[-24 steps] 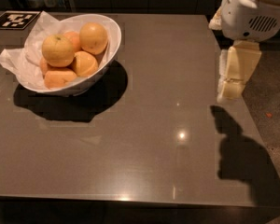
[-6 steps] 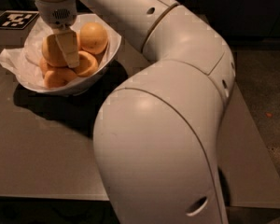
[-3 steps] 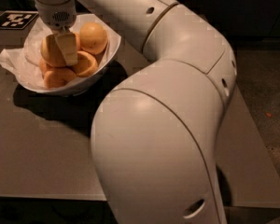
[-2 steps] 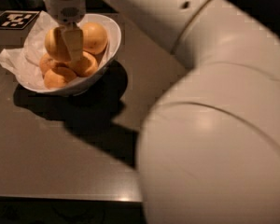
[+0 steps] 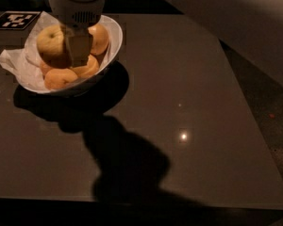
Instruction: Pick orange from white bowl
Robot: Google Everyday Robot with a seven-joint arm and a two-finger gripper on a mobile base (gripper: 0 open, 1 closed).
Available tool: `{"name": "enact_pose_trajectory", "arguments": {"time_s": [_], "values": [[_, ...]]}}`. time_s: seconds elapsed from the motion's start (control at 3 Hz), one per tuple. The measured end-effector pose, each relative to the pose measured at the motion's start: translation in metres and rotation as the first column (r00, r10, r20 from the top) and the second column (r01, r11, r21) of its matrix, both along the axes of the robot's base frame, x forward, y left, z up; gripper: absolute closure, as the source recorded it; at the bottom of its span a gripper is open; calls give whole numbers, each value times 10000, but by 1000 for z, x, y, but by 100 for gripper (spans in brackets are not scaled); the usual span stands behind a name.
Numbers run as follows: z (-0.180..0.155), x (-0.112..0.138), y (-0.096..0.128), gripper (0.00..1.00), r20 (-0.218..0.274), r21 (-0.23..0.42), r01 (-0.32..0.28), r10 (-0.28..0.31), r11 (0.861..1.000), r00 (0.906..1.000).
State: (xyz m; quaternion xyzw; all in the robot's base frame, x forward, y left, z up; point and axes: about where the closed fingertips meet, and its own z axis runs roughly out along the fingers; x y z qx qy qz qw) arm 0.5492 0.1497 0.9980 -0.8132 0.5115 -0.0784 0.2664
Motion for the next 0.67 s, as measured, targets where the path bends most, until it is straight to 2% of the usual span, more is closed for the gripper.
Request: {"name": "enact_pose_trajectory", "arguments": {"time_s": [0.33,0.67], "values": [[8,-43,-9,100,368,257,-112,102,9996,9993],[12,-69,-19,100,622,671,-16,-25,9977,9981]]}}
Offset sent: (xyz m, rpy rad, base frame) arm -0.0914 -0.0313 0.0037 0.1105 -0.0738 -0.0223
